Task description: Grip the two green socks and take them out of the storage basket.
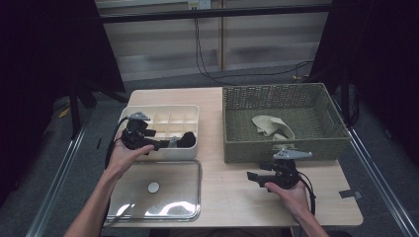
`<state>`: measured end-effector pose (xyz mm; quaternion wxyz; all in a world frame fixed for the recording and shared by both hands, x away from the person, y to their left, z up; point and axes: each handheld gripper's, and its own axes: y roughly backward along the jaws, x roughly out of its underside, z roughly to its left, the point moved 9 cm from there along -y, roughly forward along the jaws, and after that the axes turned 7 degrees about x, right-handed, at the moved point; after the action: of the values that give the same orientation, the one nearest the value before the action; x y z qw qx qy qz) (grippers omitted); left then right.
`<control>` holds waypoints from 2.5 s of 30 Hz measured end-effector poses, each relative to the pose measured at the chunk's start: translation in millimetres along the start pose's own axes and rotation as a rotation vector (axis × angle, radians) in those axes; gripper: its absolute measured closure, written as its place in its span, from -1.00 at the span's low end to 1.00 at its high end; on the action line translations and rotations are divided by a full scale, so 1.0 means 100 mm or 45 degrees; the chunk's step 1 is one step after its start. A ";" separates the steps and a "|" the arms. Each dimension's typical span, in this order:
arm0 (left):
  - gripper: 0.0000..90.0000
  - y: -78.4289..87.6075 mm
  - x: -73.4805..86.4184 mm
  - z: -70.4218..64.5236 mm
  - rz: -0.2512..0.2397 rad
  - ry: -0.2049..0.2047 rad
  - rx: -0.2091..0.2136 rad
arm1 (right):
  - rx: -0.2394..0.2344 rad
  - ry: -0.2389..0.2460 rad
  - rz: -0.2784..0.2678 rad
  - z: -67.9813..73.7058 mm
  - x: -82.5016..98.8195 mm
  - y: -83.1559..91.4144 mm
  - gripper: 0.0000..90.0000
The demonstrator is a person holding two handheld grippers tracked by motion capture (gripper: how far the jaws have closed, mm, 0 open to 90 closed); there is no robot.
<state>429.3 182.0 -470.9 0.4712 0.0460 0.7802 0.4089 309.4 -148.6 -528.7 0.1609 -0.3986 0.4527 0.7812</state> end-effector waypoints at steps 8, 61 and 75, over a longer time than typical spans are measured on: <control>-0.25 0.11 0.18 -0.22 -0.089 -0.013 0.021 | -0.038 0.020 -0.002 0.03 -0.02 0.06 -0.18; -0.54 -0.02 0.87 -0.85 -0.132 -0.031 0.111 | 0.078 0.053 0.004 -0.79 -1.27 0.43 0.15; -0.54 -0.05 0.87 -0.81 -0.115 -0.026 0.112 | 0.192 0.020 0.173 -1.37 -1.50 0.04 0.14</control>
<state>320.4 170.1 -517.3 0.4945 0.0355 0.7939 0.3519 467.5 -248.9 -448.7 0.1336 -0.3599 0.5373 0.7510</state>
